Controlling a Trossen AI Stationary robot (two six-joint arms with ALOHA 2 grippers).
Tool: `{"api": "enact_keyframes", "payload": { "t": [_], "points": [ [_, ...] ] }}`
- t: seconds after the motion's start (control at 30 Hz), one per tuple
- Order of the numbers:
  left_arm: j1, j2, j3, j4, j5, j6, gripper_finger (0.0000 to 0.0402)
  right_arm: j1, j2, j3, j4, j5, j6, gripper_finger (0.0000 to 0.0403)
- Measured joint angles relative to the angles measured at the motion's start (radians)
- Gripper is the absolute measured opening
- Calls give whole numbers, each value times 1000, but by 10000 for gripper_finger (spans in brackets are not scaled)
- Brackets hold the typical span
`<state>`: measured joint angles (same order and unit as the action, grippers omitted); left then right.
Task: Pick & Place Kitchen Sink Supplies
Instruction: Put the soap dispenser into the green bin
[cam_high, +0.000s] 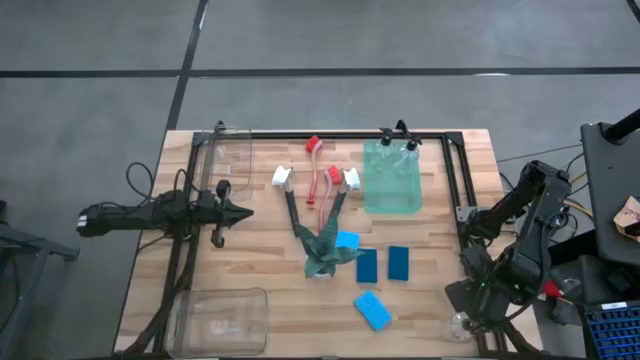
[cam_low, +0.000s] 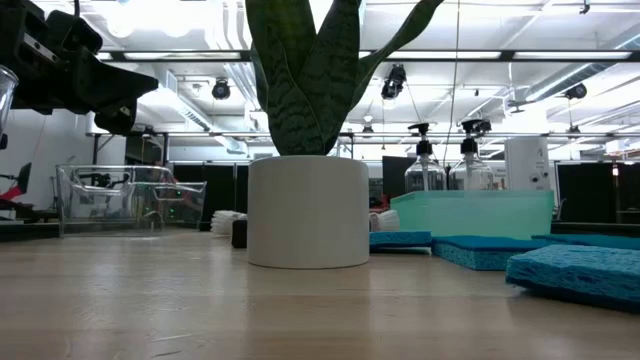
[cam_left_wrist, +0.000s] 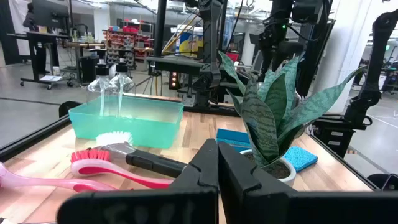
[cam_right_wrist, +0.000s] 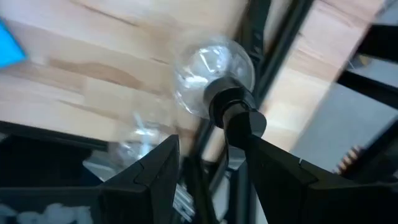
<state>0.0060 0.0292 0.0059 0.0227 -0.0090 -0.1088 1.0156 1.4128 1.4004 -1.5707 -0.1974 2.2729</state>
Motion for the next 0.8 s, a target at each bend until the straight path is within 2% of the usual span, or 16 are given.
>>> {"api": "enact_keyframes", "payload": {
  "t": [0.3, 0.5, 0.8],
  "points": [
    [0, 0, 0, 0, 0, 0, 0, 3, -1, 16, 0, 9, 0, 169],
    [0, 0, 0, 0, 0, 0, 0, 3, -3, 30, 0, -22, 2, 160],
    [0, 0, 0, 0, 0, 0, 0, 8, -3, -3, -1, -39, 2, 156]
  ]
}}
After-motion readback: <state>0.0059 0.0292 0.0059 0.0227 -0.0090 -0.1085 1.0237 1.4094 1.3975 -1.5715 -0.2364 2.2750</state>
